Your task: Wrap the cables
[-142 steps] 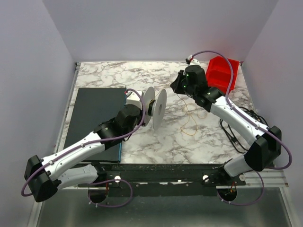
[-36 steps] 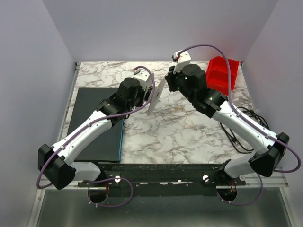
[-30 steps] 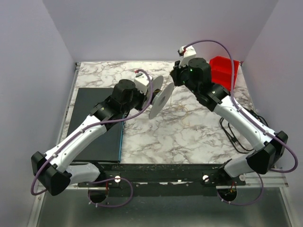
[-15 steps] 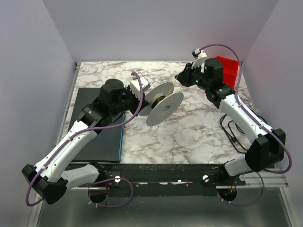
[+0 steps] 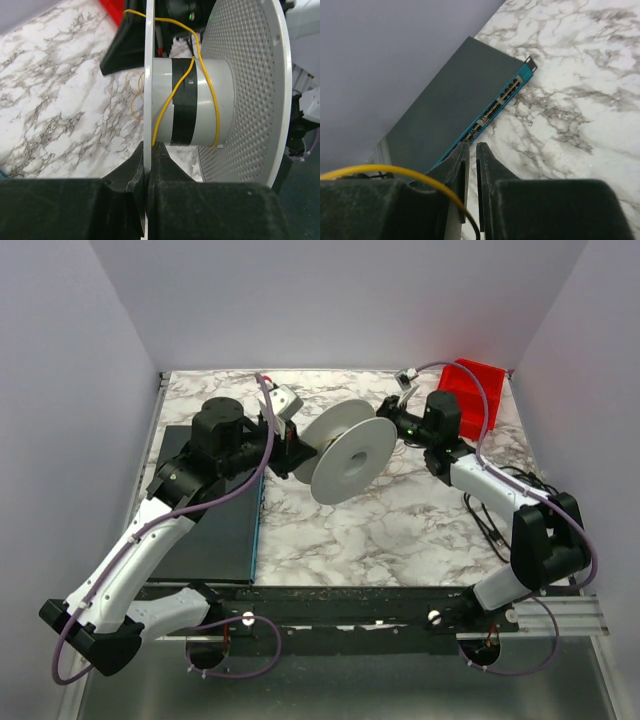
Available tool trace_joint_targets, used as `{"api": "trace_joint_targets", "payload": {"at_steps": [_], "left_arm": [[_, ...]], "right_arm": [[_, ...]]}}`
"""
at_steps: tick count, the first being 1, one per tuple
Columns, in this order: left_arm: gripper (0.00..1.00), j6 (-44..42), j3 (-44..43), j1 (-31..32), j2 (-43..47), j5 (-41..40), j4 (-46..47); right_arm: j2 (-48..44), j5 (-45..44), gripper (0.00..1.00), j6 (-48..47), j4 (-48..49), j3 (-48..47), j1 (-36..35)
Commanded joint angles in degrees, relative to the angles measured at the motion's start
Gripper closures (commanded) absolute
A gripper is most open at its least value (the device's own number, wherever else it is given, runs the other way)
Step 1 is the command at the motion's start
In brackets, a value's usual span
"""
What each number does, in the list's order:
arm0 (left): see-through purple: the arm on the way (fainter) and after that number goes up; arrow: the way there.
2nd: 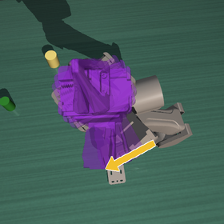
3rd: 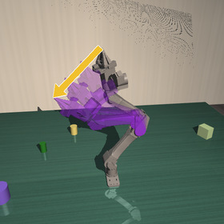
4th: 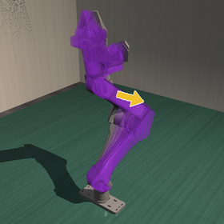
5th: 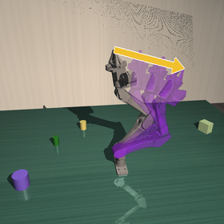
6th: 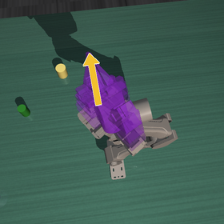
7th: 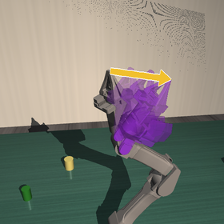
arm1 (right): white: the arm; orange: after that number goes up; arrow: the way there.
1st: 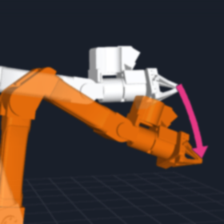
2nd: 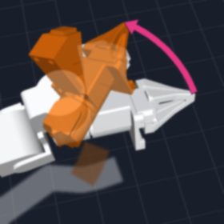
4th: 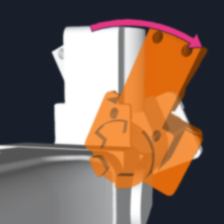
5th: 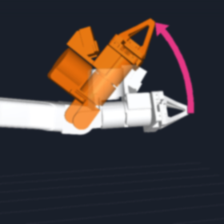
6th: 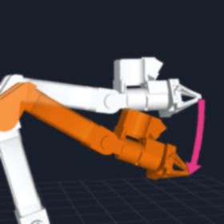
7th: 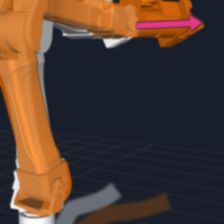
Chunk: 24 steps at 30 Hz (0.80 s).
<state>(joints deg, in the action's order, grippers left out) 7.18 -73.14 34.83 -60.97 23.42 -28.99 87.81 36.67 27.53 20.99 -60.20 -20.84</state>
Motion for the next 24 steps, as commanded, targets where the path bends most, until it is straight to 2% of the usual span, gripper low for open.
{"api": "trace_joint_targets", "payload": {"at_steps": [1,7,15,18,19,24], "left_arm": [[1.00,3.95,-8.44,-0.55,-0.14,1.42,3.13],[1.00,7.57,-11.21,-0.60,-1.45,-5.78,3.28],[1.00,18.74,-9.90,-0.64,-1.51,-21.29,7.26],[1.00,21.86,-9.51,-0.64,-1.60,-27.79,7.60],[1.00,24.27,-9.33,-0.64,-1.95,-33.42,7.20],[1.00,28.55,-8.85,-0.64,-2.75,-43.14,5.88]], "right_arm": [[0.96,6.63,0.81,8.03,12.67,6.28,0.56],[2.36,10.43,0.81,14.27,21.77,10.84,0.46],[6.45,14.39,0.80,25.20,37.68,15.99,-0.56],[7.08,13.77,0.80,25.61,38.51,16.87,-2.72],[7.65,12.78,0.80,25.65,38.76,17.53,-5.04],[9.58,8.56,0.82,25.38,37.15,17.63,-9.89]]}}
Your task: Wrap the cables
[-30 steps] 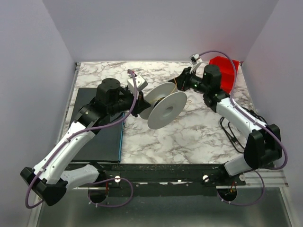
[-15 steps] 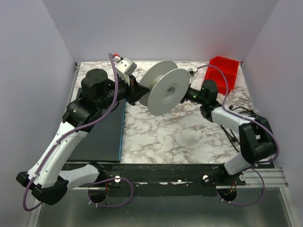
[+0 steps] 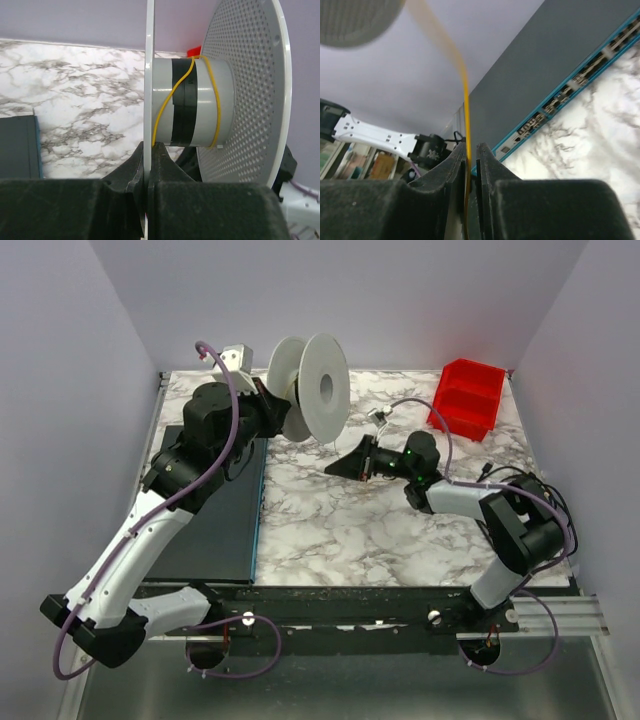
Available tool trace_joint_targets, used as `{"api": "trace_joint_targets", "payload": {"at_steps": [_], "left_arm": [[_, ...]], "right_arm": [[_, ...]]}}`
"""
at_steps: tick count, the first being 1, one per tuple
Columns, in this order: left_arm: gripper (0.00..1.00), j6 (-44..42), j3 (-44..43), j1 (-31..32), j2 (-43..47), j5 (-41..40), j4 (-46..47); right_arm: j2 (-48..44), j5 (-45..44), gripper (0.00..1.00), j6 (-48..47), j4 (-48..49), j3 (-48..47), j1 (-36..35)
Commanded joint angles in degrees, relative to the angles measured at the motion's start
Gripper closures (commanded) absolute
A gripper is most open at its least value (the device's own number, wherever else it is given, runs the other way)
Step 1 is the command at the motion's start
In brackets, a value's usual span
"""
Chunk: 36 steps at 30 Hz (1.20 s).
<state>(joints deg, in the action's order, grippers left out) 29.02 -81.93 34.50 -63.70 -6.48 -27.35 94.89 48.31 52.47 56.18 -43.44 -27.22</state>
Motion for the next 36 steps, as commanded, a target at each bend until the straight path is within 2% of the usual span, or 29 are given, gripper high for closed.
{"api": "trace_joint_targets", "payload": {"at_steps": [1,6,11,13,19,24,31,36], "left_arm": [[1.00,7.49,0.35,-0.31,-0.07,-14.64,4.47],[1.00,9.30,-0.23,-0.31,-2.30,-21.59,2.97],[1.00,9.12,-0.08,-1.15,-4.97,-25.26,2.66],[1.00,9.22,-0.95,-2.01,-6.61,-25.88,1.56],[1.00,8.33,-2.47,-2.78,-11.91,-29.34,-0.38],[1.00,6.91,-0.61,-2.76,-14.86,-29.90,0.37],[1.00,3.02,1.68,-0.33,-16.53,-26.73,1.21],[1.00,-0.94,2.54,2.84,-16.56,-24.45,1.57]], "right_arm": [[3.10,-4.00,0.83,0.53,1.62,0.63,-4.58],[2.86,-8.02,0.85,-2.85,-5.59,-0.77,-9.40],[-0.08,-9.68,0.87,-4.58,-9.37,0.11,-10.72],[-1.67,-11.12,0.87,-6.84,-15.13,-0.66,-11.53],[-5.26,-25.42,0.99,-20.16,-42.76,-10.40,-17.72],[-9.53,-35.97,0.99,-26.90,-58.86,-18.86,-19.45],[-12.44,-50.08,0.99,-39.15,-72.44,-29.96,-19.54],[-12.18,-58.76,0.99,-44.79,-74.42,-34.50,-19.54]]}}
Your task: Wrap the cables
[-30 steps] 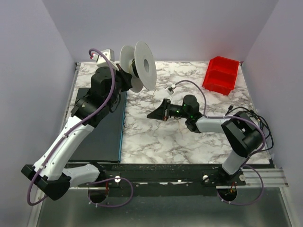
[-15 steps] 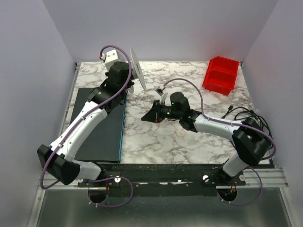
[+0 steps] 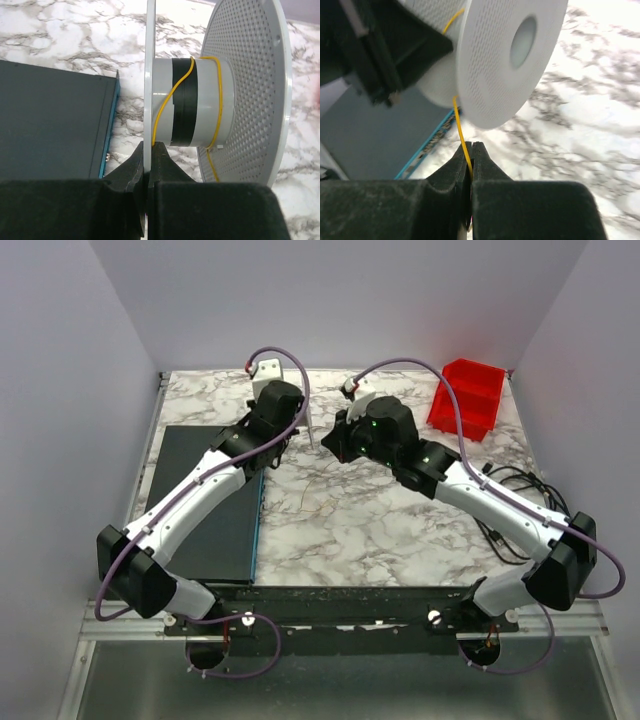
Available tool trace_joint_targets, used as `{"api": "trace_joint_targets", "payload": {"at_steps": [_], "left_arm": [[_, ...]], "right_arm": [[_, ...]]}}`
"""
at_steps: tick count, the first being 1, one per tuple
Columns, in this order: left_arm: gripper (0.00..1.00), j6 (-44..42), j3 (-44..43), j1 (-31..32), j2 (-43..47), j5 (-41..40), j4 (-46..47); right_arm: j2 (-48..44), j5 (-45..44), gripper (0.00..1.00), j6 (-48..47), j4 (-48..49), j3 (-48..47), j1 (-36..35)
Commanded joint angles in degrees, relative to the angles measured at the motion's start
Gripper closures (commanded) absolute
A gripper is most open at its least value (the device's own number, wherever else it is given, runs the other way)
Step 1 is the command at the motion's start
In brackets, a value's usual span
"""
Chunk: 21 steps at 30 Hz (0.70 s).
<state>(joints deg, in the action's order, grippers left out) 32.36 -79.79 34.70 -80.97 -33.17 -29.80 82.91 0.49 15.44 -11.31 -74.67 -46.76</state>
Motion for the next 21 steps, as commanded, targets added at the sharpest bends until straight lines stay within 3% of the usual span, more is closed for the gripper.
{"api": "trace_joint_targets", "payload": {"at_steps": [1,10,21], "left_arm": [[1.00,-5.24,0.72,3.18,0.95,3.42,4.39],[1.00,-14.08,0.90,6.46,2.52,10.36,2.54],[1.00,-26.73,7.72,7.51,9.57,22.10,4.27]], "right_arm": [[-0.20,-12.36,0.99,-8.58,-6.68,-3.90,0.01],[1.54,-25.69,0.99,-16.76,-4.16,-8.70,0.25],[2.91,-20.08,0.91,-15.91,-3.42,-10.17,8.27]]}}
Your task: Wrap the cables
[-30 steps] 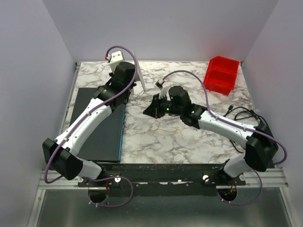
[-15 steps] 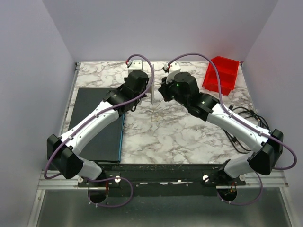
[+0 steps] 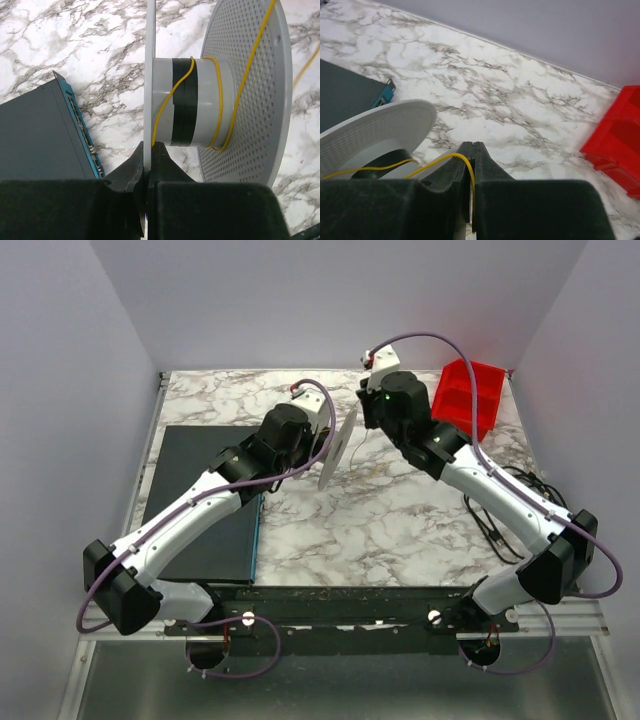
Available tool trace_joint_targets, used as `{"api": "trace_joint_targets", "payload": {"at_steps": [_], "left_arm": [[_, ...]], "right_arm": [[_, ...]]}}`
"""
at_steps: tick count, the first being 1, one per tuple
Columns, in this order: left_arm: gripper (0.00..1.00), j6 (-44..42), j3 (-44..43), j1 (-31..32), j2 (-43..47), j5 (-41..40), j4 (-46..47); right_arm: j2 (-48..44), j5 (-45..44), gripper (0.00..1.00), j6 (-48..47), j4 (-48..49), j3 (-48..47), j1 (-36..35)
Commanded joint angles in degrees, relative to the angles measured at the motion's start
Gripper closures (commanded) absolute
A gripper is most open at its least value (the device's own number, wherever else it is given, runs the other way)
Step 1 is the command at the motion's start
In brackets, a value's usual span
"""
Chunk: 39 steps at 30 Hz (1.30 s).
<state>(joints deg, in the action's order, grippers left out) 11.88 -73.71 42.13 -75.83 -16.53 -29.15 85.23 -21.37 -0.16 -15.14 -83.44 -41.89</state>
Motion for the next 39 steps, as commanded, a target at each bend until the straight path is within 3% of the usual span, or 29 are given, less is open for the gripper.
{"api": "trace_joint_targets", "payload": {"at_steps": [1,14,24,31,39], "left_arm": [[1.00,-6.86,2.05,0.08,5.16,6.63,3.78],[1.00,-4.50,2.85,-2.56,12.51,20.82,4.69],[1.00,1.63,2.58,-5.79,16.15,23.20,6.92],[1.00,6.96,1.71,-6.18,17.27,22.84,9.87],[1.00,15.17,2.88,-6.29,19.49,16.99,15.63]], "right_arm": [[0.68,3.17,0.90,-0.02,0.38,-1.06,4.53],[2.15,18.96,0.87,7.47,5.06,5.91,12.49],[3.13,30.28,0.87,12.75,11.52,11.79,16.46],[4.28,41.82,0.87,19.73,23.47,18.98,16.98],[5.78,53.30,0.86,32.61,43.68,29.29,16.77]]}}
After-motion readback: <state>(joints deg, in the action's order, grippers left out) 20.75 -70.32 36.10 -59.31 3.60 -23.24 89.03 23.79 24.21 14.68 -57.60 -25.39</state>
